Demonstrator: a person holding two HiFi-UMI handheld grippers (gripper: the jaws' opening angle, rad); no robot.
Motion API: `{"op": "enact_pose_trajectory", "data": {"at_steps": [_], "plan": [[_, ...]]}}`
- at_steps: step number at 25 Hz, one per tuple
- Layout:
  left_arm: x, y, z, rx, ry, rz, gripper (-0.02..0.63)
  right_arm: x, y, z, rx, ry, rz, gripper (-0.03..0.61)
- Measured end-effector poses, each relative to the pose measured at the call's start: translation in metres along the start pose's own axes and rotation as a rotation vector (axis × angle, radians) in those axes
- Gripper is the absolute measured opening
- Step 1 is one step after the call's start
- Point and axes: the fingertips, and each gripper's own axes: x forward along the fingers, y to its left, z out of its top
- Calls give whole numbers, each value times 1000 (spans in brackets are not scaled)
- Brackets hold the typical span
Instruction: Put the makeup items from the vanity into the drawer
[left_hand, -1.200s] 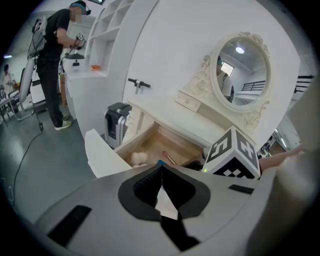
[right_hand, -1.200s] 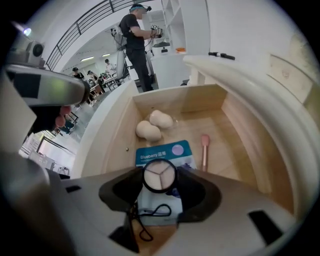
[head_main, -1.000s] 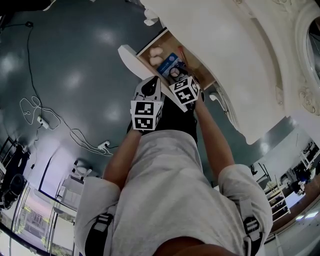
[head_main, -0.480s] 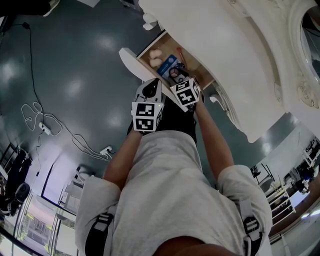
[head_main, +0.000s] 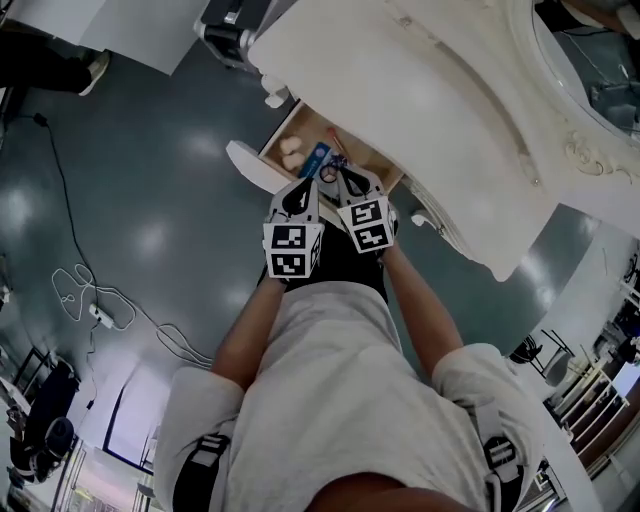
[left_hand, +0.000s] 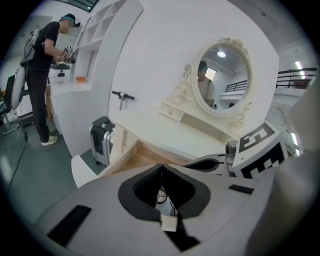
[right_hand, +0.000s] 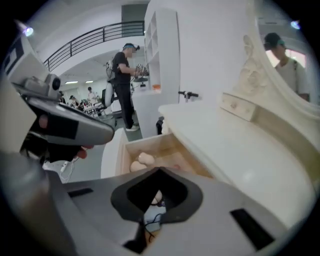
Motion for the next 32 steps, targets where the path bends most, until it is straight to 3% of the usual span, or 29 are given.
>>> {"op": "enact_pose_trajectory", "data": {"at_steps": [8,14,21,26,32], "plan": [[-10,-20,25,84,-37,-43,6,-59,-7,48,99,-232,-118,15],[-18,-67,61,154,-81,-118,6,-123,-25,72,181,-348,-224,14],[-37,-119,115,305,-147,-214,6,-186,-38,105,130,-436,-266,14],[-37,-145,151,302,-224,-224,6,-226,-63,130,135,-527,-329,14],[-34,-177,154,297,-230,-266,6,-260,-82,136,129,-563,-378,14]]}}
